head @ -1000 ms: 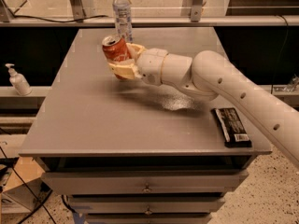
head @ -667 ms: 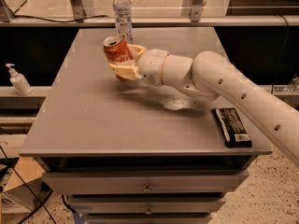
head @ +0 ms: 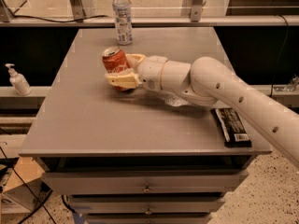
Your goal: Place coke can upright
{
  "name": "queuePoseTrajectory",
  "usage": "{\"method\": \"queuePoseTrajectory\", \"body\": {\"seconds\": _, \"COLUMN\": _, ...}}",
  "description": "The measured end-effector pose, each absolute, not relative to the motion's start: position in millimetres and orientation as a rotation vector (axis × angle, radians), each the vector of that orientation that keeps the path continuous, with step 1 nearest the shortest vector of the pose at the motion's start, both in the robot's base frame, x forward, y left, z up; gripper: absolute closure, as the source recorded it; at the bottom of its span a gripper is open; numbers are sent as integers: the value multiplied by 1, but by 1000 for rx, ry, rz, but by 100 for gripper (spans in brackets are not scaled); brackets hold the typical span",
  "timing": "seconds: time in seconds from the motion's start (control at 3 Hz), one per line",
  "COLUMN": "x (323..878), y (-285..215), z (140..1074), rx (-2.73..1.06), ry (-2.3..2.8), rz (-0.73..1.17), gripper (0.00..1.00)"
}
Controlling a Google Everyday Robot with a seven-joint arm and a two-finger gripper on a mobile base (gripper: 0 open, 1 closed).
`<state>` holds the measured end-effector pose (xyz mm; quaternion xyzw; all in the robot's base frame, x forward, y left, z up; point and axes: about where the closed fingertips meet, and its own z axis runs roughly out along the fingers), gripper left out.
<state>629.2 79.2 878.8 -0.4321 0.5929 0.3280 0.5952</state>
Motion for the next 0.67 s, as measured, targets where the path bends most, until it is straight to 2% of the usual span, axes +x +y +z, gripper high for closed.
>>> {"method": "queuePoseTrajectory", "body": {"seconds": 0.33, "x": 624, "y": 70, "z": 871, "rx": -997, "ry": 1447, "rz": 731, "gripper": 0}}
{"method": "queuePoseTrajectory", "body": {"seconds": 0.67, "x": 623, "y": 68, "z": 872, "rx": -999, "ry": 1457, "rz": 723, "gripper": 0}}
